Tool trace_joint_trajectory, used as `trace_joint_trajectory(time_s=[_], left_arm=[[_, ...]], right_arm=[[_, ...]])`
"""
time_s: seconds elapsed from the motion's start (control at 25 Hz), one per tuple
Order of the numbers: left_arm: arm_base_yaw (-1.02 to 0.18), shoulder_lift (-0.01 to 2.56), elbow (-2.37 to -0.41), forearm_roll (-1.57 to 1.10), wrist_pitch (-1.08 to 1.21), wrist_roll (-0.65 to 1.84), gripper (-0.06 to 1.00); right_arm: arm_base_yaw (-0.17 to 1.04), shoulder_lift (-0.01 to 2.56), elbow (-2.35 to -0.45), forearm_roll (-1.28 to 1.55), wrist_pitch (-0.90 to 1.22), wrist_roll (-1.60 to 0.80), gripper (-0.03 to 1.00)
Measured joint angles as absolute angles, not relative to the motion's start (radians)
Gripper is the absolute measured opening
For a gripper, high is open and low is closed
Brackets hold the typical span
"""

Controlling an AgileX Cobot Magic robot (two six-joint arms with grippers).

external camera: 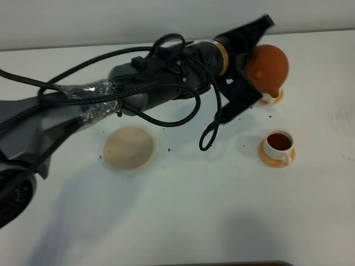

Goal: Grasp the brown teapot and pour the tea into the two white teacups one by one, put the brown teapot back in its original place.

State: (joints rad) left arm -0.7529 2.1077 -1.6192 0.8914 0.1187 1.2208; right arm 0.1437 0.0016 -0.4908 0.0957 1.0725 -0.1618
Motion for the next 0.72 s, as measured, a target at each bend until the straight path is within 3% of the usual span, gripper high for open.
trace_joint_trajectory(time_s=[0.16,0.36,0.72], left_arm=[[-0.765,2.061,-1.619,0.814,0.355,1.077,0.11],[-0.773,2.035,-1.619,0.528,0.606,1.044,0.11],[-0.774,2.034,-1.619,0.069,0.856,0.899,0.11]], right_arm=[[0.144,0.002,-0.491,0.096,1.072,-0.162,0.24],[0.144,0.002,-0.491,0.096,1.072,-0.162,0.24],[0.144,0.002,-0.491,0.096,1.072,-0.162,0.24]])
